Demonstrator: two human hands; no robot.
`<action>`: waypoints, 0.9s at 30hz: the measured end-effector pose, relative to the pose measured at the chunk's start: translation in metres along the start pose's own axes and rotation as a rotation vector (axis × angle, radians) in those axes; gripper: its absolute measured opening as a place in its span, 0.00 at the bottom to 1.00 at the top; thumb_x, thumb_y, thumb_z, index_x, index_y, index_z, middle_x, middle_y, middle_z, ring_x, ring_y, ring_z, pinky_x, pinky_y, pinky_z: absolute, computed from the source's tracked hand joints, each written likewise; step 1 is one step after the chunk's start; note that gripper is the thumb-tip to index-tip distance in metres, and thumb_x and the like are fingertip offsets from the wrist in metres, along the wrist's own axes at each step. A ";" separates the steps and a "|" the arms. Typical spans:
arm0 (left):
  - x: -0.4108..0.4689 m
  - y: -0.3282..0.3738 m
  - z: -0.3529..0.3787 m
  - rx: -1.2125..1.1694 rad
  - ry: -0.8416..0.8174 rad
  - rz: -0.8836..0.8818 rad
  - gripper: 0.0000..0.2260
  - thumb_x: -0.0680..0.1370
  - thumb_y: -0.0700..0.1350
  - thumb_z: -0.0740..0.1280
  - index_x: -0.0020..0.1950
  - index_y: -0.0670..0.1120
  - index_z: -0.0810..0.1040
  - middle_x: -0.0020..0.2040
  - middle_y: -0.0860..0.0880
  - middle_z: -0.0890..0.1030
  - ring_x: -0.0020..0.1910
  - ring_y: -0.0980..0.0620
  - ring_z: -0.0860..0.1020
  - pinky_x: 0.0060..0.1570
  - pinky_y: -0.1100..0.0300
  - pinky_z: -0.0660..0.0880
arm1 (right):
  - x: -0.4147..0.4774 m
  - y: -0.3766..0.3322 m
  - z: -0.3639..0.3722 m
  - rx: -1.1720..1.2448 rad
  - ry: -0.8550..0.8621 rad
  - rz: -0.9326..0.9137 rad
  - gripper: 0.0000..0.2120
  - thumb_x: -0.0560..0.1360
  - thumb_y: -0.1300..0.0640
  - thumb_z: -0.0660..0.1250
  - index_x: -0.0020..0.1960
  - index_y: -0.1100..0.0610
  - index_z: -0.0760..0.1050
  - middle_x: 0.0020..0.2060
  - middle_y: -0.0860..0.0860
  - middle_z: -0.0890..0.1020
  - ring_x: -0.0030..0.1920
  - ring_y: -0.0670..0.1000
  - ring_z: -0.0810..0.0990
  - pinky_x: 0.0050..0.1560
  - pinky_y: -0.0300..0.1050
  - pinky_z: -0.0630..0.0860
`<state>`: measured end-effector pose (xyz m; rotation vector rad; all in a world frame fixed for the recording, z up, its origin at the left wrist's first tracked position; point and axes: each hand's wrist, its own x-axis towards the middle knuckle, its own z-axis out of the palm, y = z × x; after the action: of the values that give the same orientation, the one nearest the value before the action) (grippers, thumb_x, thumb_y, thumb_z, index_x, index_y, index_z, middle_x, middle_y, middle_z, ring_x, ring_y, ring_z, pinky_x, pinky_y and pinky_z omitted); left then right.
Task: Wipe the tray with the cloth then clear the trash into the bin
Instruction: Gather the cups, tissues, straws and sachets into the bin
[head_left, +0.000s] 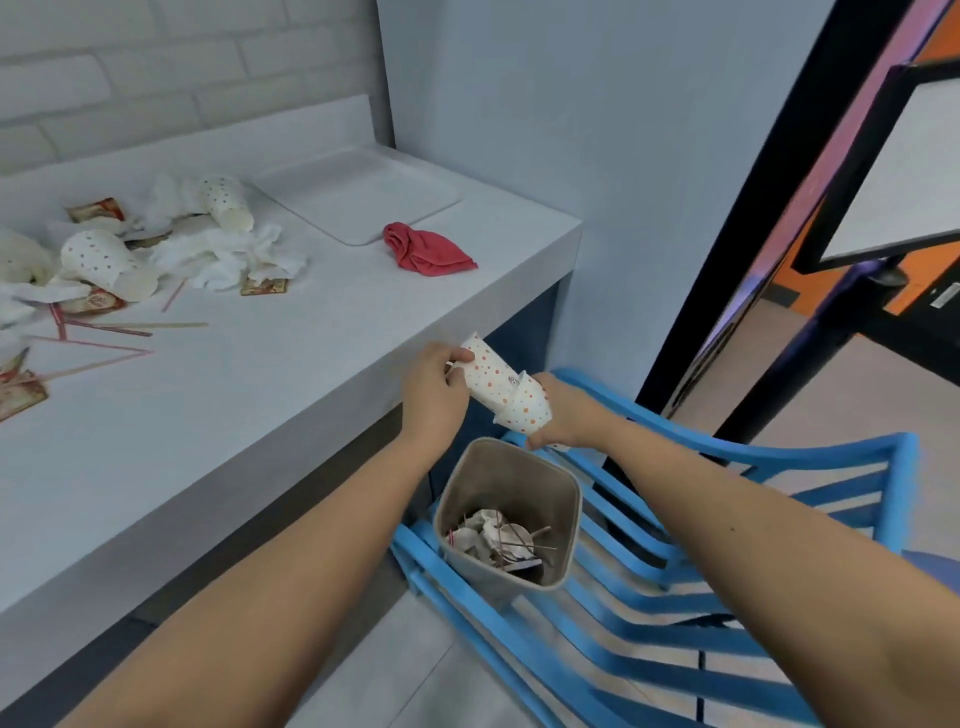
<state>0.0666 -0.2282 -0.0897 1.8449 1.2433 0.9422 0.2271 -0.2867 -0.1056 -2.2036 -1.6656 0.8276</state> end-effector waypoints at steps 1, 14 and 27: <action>-0.003 -0.001 0.006 0.013 -0.027 0.002 0.10 0.78 0.34 0.58 0.53 0.41 0.77 0.57 0.43 0.77 0.54 0.46 0.76 0.40 0.71 0.68 | -0.001 0.003 0.003 0.012 0.006 -0.009 0.37 0.65 0.58 0.77 0.68 0.58 0.62 0.60 0.55 0.75 0.60 0.56 0.74 0.52 0.44 0.70; -0.028 -0.019 0.051 0.288 -0.485 -0.026 0.16 0.83 0.46 0.53 0.68 0.43 0.69 0.58 0.43 0.78 0.56 0.47 0.75 0.51 0.59 0.69 | 0.010 0.020 0.039 0.179 -0.081 -0.067 0.31 0.67 0.59 0.74 0.65 0.59 0.63 0.52 0.49 0.71 0.51 0.50 0.73 0.46 0.40 0.69; -0.042 -0.059 0.054 0.634 -0.756 0.093 0.12 0.77 0.34 0.60 0.59 0.41 0.75 0.59 0.43 0.75 0.61 0.44 0.70 0.56 0.59 0.67 | 0.018 0.027 0.037 0.565 -0.303 0.223 0.13 0.78 0.57 0.57 0.60 0.56 0.75 0.51 0.50 0.77 0.50 0.51 0.75 0.40 0.44 0.77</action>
<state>0.0767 -0.2597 -0.1739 2.4190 1.0153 -0.1868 0.2302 -0.2830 -0.1549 -1.9391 -1.1016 1.5358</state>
